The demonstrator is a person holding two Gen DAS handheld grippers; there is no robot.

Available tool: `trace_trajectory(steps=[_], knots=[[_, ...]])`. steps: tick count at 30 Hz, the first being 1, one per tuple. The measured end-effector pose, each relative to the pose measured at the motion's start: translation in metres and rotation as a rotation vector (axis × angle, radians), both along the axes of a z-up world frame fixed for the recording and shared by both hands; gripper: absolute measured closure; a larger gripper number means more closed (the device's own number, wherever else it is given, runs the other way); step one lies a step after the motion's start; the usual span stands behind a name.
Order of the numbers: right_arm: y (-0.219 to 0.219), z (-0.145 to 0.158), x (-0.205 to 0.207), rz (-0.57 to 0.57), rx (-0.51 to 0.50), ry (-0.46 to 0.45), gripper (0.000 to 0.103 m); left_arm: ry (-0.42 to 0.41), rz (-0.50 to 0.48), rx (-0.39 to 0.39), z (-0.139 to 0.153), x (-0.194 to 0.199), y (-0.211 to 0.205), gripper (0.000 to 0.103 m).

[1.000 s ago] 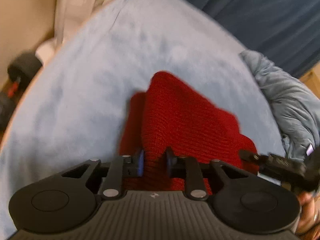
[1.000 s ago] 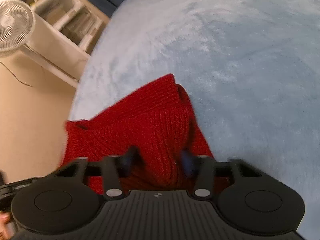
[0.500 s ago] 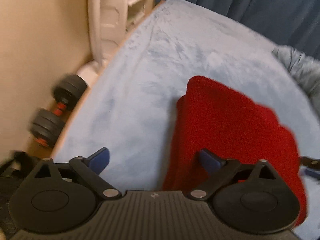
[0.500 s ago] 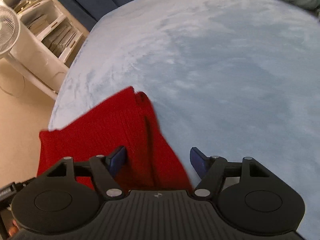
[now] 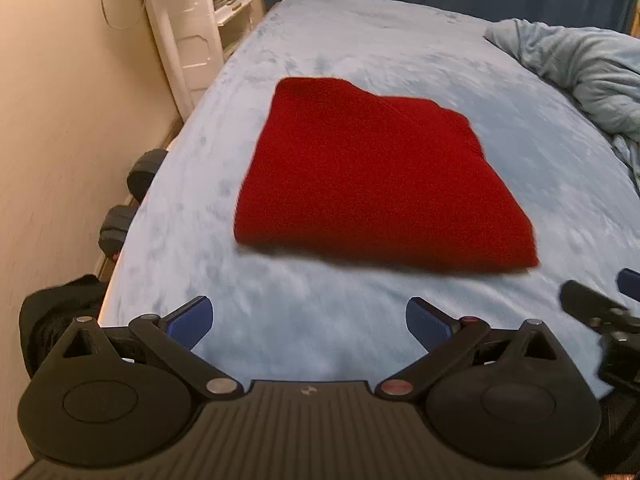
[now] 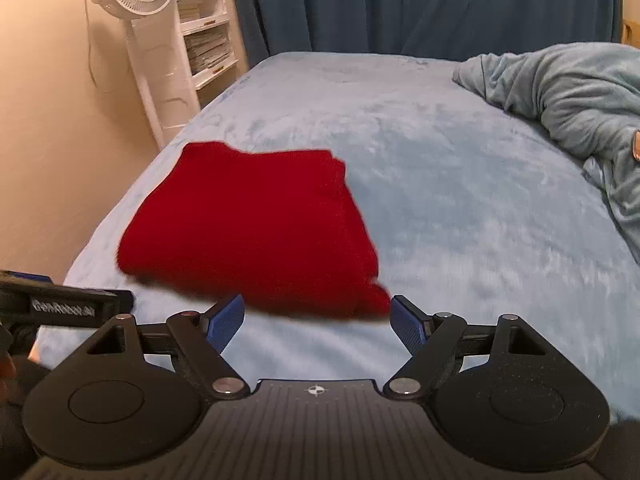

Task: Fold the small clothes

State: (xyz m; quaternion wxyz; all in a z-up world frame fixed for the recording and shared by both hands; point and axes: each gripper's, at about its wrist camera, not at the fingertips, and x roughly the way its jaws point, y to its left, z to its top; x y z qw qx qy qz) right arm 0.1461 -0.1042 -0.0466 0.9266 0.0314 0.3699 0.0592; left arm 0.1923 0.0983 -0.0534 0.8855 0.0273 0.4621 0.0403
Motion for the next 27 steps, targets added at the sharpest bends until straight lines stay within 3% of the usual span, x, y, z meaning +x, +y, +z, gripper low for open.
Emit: trace_trajectory(steps=[9, 27], knots=[[0.01, 0.007, -0.031, 0.001, -0.03, -0.032, 0.022, -0.061, 0.023, 0.018, 0.016, -0.037, -0.008, 0.0], [0.016, 0.013, -0.038, 0.004, -0.042, -0.048, 0.022, -0.093, 0.027, 0.033, 0.028, -0.048, -0.005, 0.0]])
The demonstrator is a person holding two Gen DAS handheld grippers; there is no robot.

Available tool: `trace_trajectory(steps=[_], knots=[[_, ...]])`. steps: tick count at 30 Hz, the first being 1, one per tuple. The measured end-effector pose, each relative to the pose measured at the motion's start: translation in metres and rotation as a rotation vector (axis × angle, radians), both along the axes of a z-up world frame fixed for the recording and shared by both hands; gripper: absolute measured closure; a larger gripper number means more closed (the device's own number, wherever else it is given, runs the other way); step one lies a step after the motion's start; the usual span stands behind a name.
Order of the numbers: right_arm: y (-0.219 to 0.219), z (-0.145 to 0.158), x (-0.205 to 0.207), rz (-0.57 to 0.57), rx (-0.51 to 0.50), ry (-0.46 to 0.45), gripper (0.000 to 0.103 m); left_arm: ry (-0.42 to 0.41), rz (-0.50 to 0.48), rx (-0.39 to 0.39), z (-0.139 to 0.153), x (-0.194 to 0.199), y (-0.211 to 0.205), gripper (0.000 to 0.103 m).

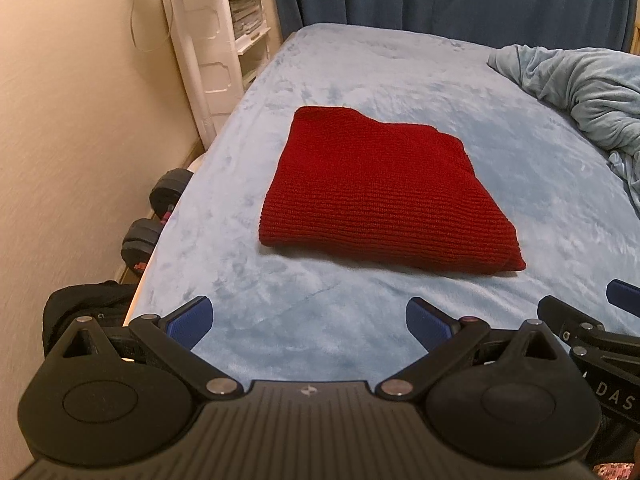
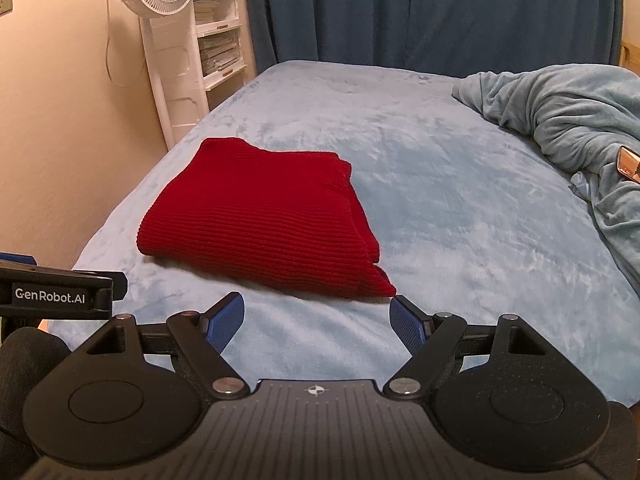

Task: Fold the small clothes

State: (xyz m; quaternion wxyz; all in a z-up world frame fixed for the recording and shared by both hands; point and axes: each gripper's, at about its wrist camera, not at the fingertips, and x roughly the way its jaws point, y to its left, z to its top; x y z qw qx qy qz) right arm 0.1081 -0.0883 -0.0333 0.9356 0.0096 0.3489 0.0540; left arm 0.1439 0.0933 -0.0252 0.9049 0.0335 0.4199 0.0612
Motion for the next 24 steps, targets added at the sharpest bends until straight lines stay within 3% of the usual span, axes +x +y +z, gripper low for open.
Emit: trace_trajectory(steps=[24], knots=[[0.0019, -0.0032, -0.0004, 0.001, -0.002, 0.018, 0.022, -0.003, 0.005, 0.01, 0.0002, -0.0015, -0.0011, 0.0]])
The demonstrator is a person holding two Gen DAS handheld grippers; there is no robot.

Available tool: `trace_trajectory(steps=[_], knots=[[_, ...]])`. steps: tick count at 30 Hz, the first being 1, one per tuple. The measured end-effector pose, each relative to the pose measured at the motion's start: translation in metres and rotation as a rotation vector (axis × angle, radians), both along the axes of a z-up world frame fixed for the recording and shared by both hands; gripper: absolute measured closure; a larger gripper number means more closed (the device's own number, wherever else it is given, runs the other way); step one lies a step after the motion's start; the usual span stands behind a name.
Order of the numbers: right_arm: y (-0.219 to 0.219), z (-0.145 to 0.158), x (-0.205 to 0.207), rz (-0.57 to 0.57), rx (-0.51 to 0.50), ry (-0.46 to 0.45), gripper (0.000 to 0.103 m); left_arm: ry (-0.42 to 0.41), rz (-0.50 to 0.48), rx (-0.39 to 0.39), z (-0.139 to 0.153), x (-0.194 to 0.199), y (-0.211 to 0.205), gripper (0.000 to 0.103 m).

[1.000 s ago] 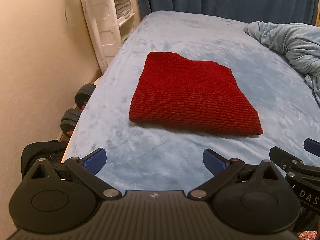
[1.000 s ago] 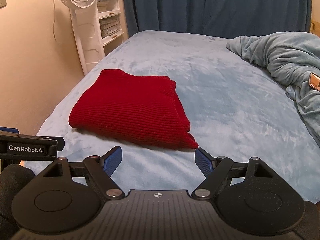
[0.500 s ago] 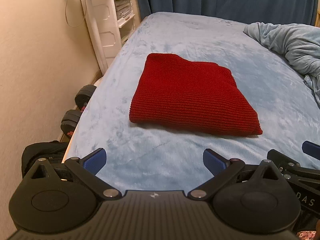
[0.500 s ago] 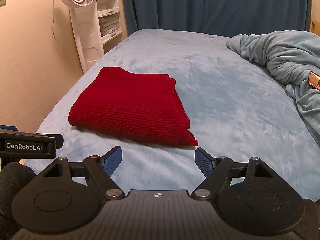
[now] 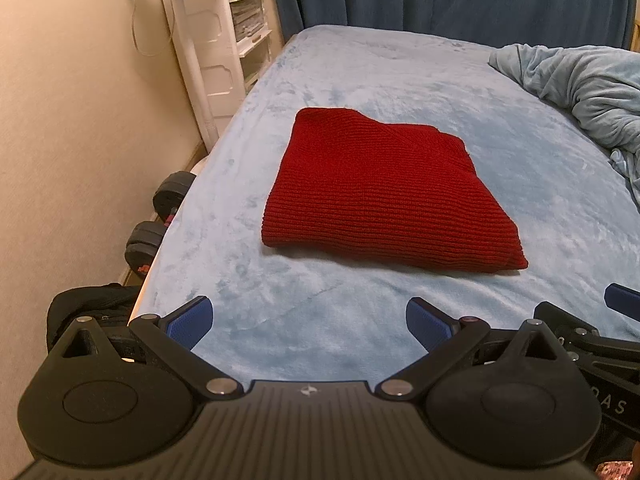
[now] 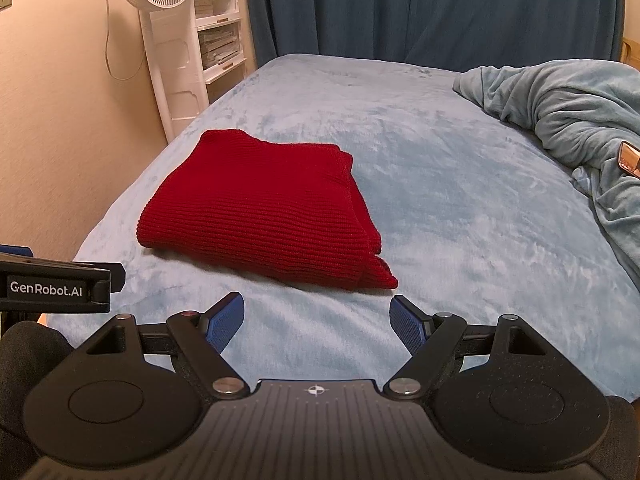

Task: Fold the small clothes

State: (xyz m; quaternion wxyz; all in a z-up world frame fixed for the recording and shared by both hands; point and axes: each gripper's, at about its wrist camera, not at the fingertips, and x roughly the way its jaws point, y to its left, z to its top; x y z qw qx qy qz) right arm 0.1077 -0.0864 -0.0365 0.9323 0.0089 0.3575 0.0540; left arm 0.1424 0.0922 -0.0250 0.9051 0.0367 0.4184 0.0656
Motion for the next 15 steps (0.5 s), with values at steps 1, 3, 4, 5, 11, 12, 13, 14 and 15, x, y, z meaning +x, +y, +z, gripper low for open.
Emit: trace_trajectory(steps=[1, 3, 4, 5, 11, 12, 13, 14, 15], knots=[[-0.0001, 0.0001, 0.0001, 0.001, 0.0, 0.0, 0.022, 0.0, 0.002, 0.002, 0.0002, -0.0002, 0.0, 0.0], [0.0, 0.0001, 0.0001, 0.0, 0.0, 0.0, 0.022, 0.0, 0.003, 0.007, 0.0011, -0.0006, -0.0003, 0.0], [0.0001, 0.0, -0.0001, 0.001, 0.0, -0.001, 0.022, 0.001, 0.001, 0.008, 0.0015, -0.0003, -0.0003, 0.0], [0.0, 0.0002, 0.0001, 0.001, 0.0, -0.001, 0.022, 0.005, 0.0, 0.006, 0.0013, -0.0001, -0.0003, 0.0], [0.0006, 0.0004, 0.0001, 0.001, -0.002, -0.002, 0.022, 0.005, -0.003, 0.003, 0.0012, -0.0004, 0.0005, 0.0], [0.0006, 0.0002, 0.0001, 0.001, -0.002, -0.001, 0.022, 0.005, -0.003, 0.001, 0.0013, 0.0, 0.0012, 0.0], [0.0005, 0.0003, 0.0, 0.002, -0.002, -0.001, 0.022, 0.006, -0.001, 0.001, 0.0012, 0.0001, 0.0011, 0.0], [0.0006, 0.0002, 0.0, 0.002, -0.002, -0.001, 0.022, 0.008, 0.002, 0.001, 0.0009, 0.0001, 0.0016, 0.0], [0.0007, 0.0004, 0.0, 0.002, -0.002, -0.002, 0.022, 0.007, 0.004, 0.005, 0.0007, 0.0003, 0.002, 0.0]])
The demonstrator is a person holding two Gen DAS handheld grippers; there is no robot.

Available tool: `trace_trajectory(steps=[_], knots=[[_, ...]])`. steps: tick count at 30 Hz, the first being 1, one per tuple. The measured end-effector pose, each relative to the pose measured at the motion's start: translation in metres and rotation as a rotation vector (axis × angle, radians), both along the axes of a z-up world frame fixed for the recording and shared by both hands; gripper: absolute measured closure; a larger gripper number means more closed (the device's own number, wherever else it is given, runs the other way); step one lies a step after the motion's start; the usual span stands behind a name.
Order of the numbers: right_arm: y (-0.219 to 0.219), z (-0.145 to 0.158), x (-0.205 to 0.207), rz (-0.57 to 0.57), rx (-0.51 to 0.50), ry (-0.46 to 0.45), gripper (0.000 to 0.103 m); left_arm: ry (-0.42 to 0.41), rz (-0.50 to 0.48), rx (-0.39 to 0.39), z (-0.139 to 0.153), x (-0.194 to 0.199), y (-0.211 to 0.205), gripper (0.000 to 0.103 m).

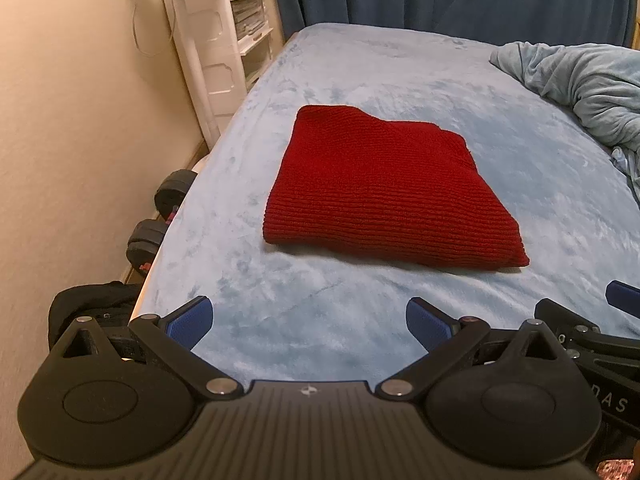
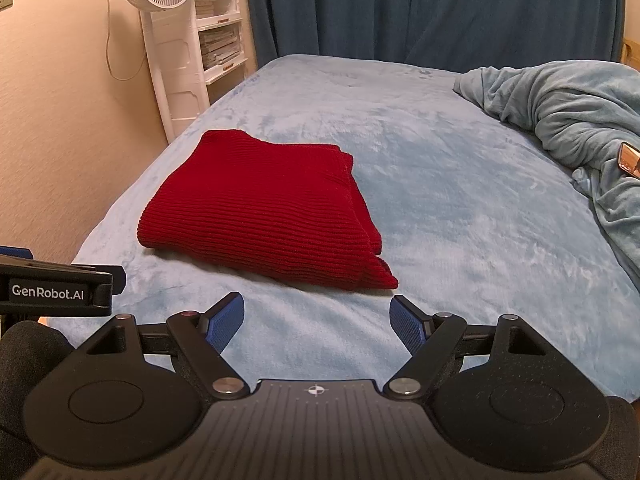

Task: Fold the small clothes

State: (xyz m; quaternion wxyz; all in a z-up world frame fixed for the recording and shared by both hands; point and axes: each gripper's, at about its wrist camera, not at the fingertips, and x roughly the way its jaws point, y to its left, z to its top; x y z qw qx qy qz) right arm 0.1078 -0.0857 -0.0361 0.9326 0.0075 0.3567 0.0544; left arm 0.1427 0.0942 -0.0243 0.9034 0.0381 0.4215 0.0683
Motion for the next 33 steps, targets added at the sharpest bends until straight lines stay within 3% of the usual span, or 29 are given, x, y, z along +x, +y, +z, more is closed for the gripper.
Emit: trace_trajectory(steps=[33], knots=[[-0.0004, 0.0021, 0.0008, 0.025, -0.009, 0.006, 0.02, -0.035, -0.006, 0.029, 0.0009, -0.0079, -0.0089, 0.0]])
